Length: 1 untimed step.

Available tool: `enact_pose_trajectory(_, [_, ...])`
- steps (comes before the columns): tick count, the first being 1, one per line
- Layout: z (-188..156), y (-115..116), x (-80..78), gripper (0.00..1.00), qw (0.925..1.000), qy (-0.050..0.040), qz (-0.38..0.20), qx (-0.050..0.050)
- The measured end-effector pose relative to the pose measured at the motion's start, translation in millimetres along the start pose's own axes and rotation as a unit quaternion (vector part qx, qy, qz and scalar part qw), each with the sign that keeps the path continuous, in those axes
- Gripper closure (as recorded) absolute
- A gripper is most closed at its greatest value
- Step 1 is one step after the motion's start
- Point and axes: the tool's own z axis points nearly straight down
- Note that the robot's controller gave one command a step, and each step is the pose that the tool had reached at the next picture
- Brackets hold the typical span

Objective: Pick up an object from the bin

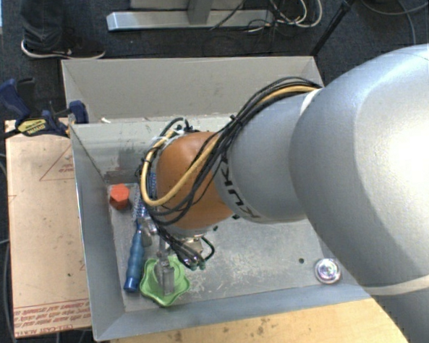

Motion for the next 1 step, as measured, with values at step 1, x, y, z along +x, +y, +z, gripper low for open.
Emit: enact_pose_trajectory(1, [-0.1,-0.2,0.1,0.0,1.0,-0.0002,0.0,0.001])
